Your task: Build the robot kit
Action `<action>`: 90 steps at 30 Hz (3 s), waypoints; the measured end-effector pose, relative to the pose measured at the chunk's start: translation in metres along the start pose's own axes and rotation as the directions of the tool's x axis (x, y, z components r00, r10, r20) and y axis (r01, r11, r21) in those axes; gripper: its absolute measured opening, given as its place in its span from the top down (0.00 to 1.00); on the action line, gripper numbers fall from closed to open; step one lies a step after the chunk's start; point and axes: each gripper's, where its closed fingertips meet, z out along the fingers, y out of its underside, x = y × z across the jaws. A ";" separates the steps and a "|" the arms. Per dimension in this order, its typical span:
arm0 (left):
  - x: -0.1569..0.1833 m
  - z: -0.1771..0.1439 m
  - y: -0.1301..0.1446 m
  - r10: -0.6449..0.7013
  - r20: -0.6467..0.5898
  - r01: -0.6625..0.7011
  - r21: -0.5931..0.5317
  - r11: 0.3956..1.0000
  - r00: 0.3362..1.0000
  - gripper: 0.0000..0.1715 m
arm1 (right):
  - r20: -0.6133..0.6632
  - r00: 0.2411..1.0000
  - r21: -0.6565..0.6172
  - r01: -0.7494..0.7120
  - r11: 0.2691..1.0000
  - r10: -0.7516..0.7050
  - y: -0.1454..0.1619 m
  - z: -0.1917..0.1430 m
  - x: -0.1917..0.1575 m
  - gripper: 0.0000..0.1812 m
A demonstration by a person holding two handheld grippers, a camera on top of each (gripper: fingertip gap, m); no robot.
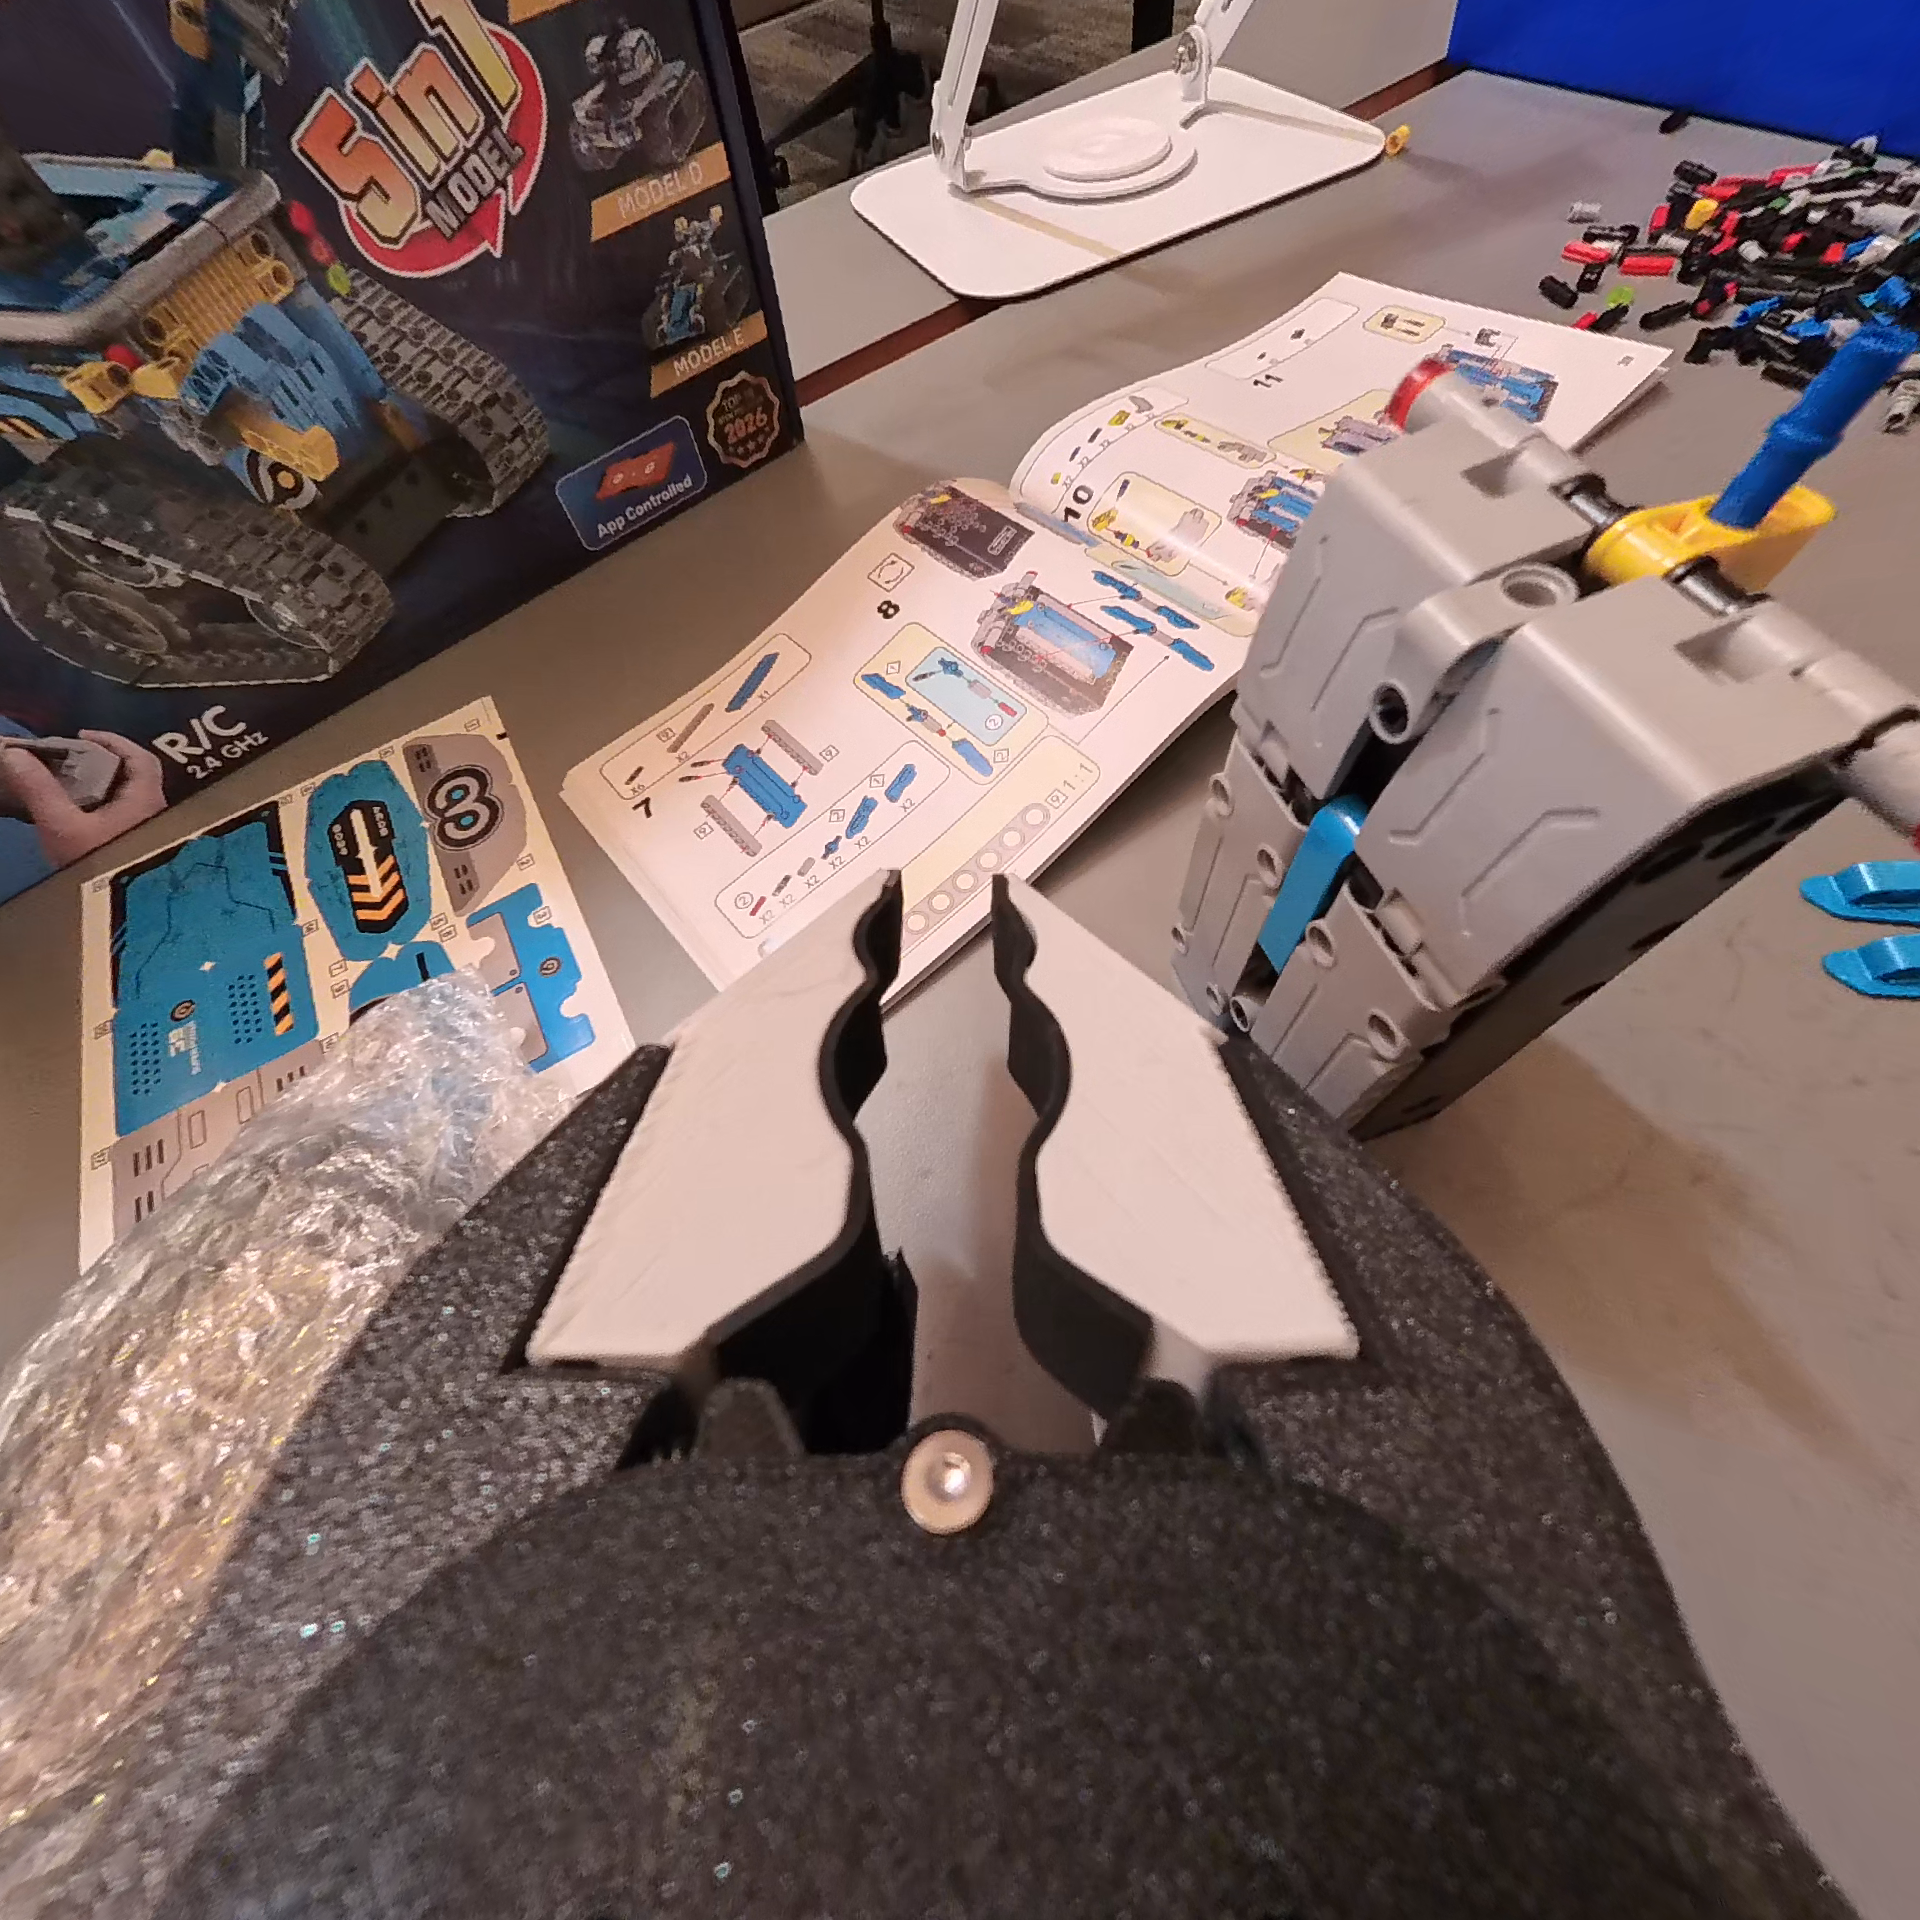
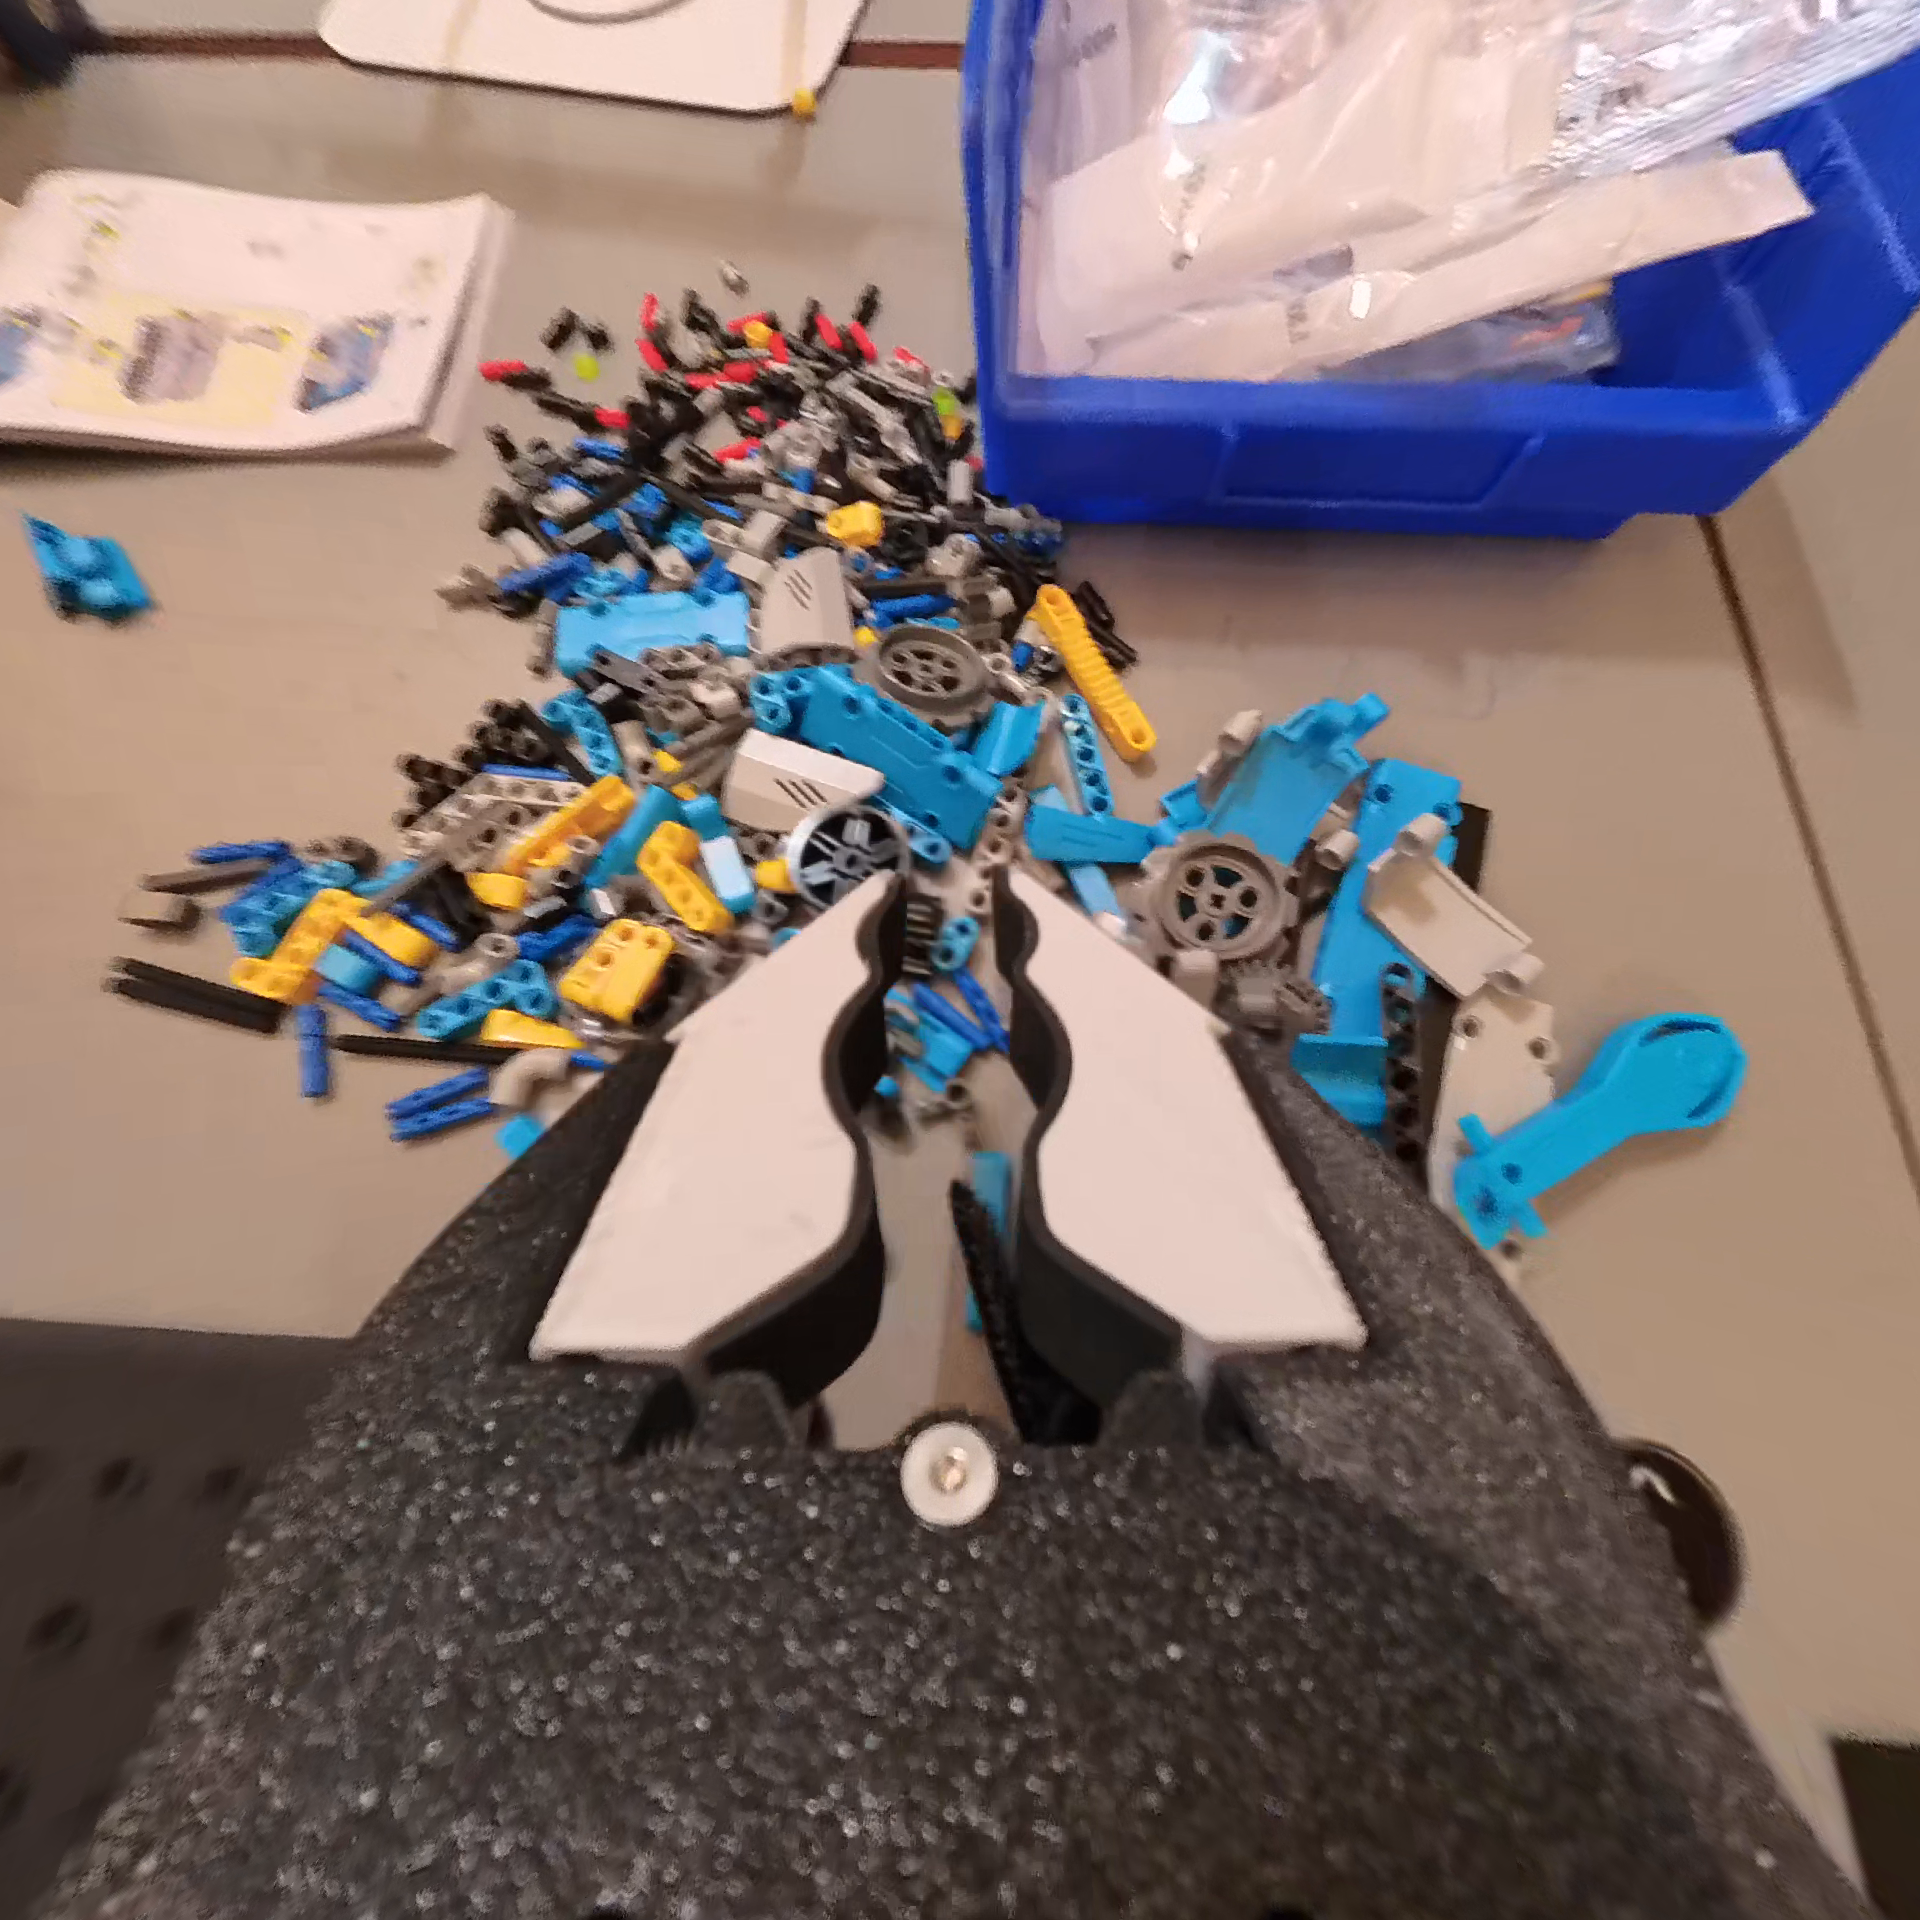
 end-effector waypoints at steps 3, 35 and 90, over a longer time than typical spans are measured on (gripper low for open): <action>-0.001 0.000 0.000 -0.012 -0.004 0.012 -0.001 1.000 1.000 0.90 | 0.072 0.997 -0.019 0.011 1.000 -0.009 -0.028 -0.007 -0.024 0.89; 0.011 -0.001 -0.005 0.010 -0.044 -0.008 0.036 0.999 0.999 0.91 | 0.416 0.855 -0.431 0.487 0.760 -0.311 -0.094 0.132 -0.112 0.87; 0.013 0.007 0.005 -0.152 -0.194 0.143 -0.058 0.988 0.969 0.90 | 0.513 0.765 -0.169 0.536 0.827 -0.390 -0.093 0.171 -0.121 0.92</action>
